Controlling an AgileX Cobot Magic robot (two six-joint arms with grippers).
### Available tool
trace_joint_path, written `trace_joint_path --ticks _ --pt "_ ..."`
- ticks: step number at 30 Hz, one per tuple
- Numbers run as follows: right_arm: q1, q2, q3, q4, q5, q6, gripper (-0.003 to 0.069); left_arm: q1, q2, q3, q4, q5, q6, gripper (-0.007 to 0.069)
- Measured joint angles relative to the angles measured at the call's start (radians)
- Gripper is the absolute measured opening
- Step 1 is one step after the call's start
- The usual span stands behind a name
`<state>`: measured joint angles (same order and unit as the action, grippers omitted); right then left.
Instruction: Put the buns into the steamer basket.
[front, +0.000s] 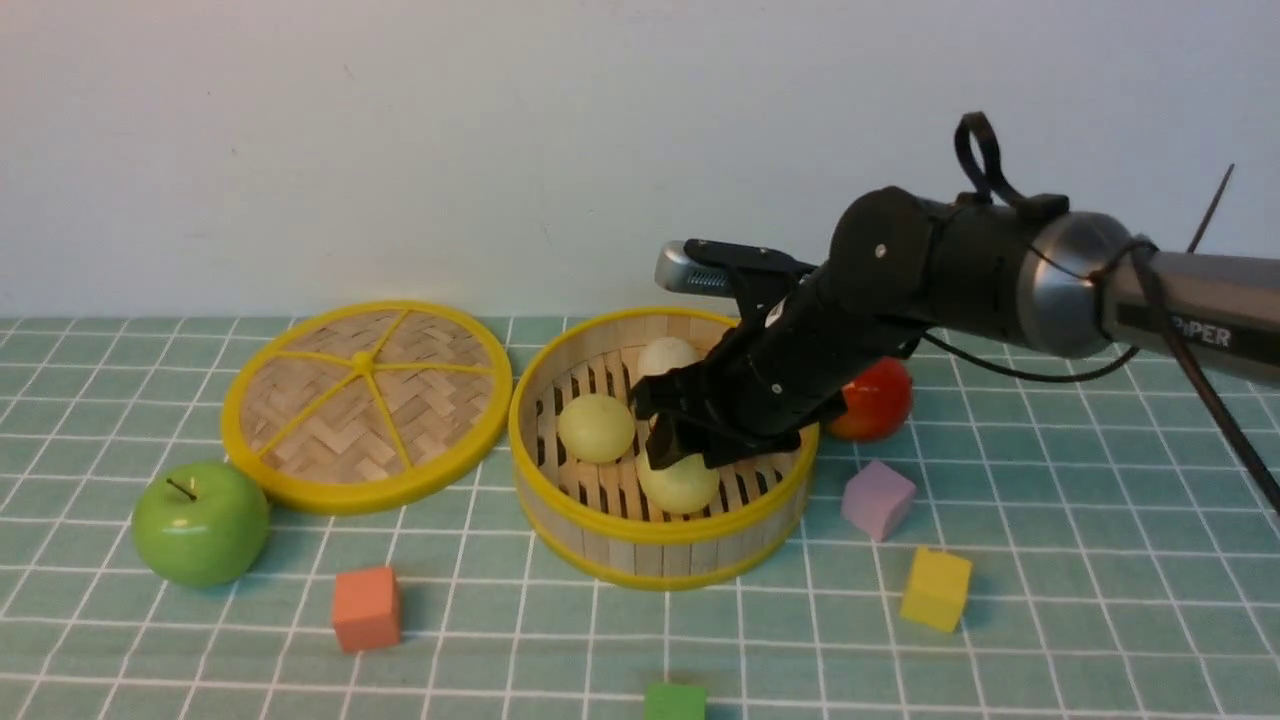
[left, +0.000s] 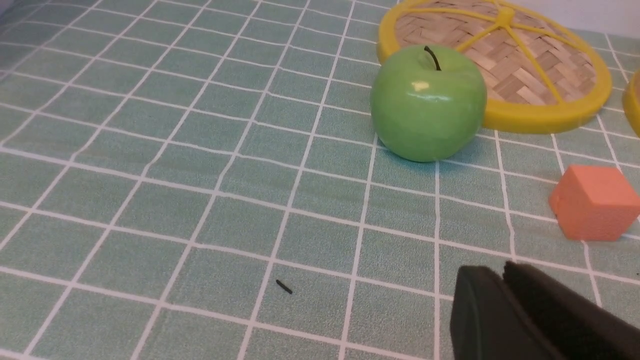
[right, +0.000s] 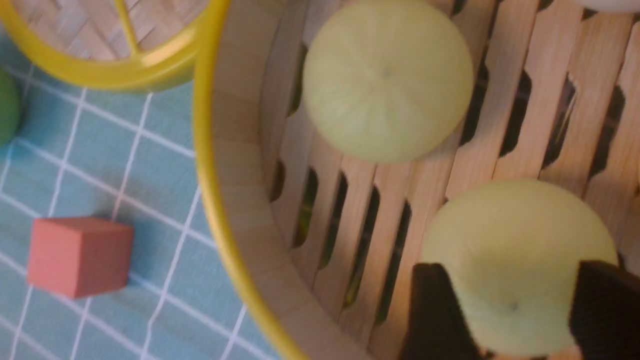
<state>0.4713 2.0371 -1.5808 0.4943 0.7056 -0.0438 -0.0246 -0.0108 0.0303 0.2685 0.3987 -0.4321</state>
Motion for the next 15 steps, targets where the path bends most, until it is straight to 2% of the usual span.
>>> trace_joint_path --ticks 1,3,8,10,14,15 --pt "0.0 -0.024 0.0 -0.012 0.034 0.0 0.0455 0.0 0.0 0.0 0.0 0.0 0.0 0.0071" --pt "0.0 -0.071 0.0 -0.035 0.077 0.0 0.0476 0.0 0.0 0.0 0.0 0.0 0.0 0.0071" --pt "0.0 -0.213 0.0 -0.106 0.213 0.013 0.0468 0.0 0.0 0.0 0.0 0.0 0.0 0.0071" --pt "0.0 -0.302 0.0 -0.152 0.289 0.028 0.0428 0.0 0.0 0.0 0.0 0.0 0.0 0.0071" --pt "0.0 -0.542 0.005 -0.272 0.418 0.078 0.0236 0.0 0.0 0.0 0.0 0.0 0.0 0.0071" --pt "0.0 -0.552 0.006 -0.278 0.42 0.082 0.0225 0.0 0.0 0.0 0.0 0.0 0.0 0.0071"
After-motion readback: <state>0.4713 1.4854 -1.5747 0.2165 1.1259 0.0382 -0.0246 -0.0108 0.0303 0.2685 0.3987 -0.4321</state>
